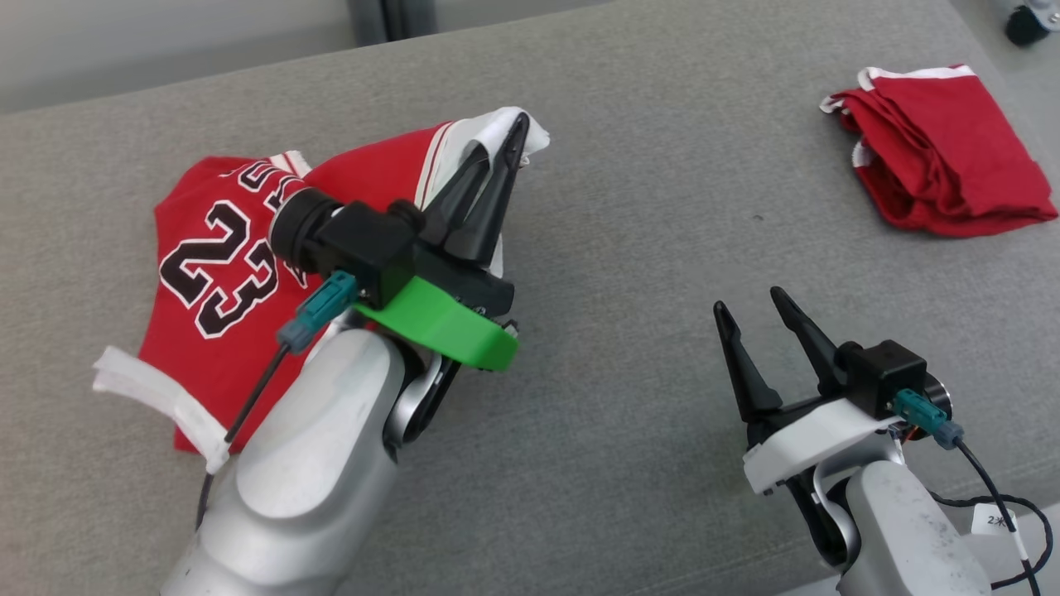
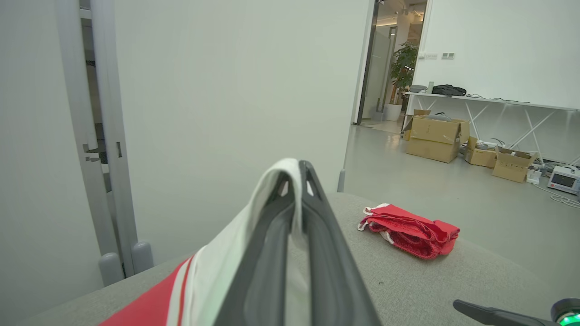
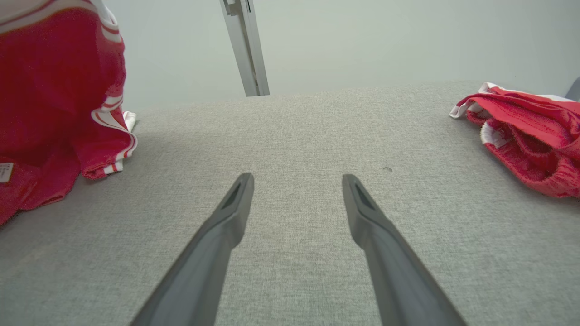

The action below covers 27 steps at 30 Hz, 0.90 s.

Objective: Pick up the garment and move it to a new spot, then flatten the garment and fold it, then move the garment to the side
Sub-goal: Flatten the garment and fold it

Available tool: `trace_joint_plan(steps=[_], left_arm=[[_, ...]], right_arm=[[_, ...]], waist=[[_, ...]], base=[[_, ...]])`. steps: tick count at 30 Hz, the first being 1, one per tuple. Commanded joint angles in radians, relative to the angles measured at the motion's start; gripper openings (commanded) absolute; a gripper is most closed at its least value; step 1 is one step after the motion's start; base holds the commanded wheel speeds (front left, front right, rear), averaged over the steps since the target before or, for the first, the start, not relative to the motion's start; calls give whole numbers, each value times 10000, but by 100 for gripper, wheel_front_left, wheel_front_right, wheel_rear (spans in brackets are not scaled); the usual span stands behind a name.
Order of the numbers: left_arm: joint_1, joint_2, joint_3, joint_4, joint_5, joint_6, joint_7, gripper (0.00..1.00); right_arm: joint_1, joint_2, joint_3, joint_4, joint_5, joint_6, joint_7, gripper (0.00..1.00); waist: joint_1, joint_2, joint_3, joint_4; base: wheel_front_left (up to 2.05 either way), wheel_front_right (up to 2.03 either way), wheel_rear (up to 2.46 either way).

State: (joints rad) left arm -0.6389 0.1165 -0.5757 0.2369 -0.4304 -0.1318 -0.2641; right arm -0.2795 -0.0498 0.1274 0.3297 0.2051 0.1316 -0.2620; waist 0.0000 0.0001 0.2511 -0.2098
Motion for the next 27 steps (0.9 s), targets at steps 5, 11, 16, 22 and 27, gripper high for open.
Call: trace_joint_plan(steps=[5, 11, 16, 22, 27], left_arm=[[-768, -372, -96, 822, -237, 26, -1, 0], [-988, -565, -492, 1561, -373, 26, -1, 24], [-603, -603, -388, 1896, -296, 26, -1, 100], [-145, -619, 132, 1881, -160, 26, -1, 100], [428, -529, 891, 1775, 55, 26, -1, 100]], right_arm=[[76, -24, 324, -2, 141, -20, -40, 100], [22, -23, 344, -42, 249, -20, -40, 100], [52, -20, 141, -55, 174, -19, -40, 100], [-144, -24, -51, 41, 47, -19, -40, 100], [-199, -29, -159, 116, -73, -20, -40, 100]], waist=[[0, -1, 282, -1500], [0, -1, 409, -1891], [0, -1, 367, -1487], [0, -1, 230, -675], [0, -1, -2, -96]], base=[[0, 0, 0], [0, 0, 0], [0, 0, 0], [0, 0, 0], [0, 0, 0]])
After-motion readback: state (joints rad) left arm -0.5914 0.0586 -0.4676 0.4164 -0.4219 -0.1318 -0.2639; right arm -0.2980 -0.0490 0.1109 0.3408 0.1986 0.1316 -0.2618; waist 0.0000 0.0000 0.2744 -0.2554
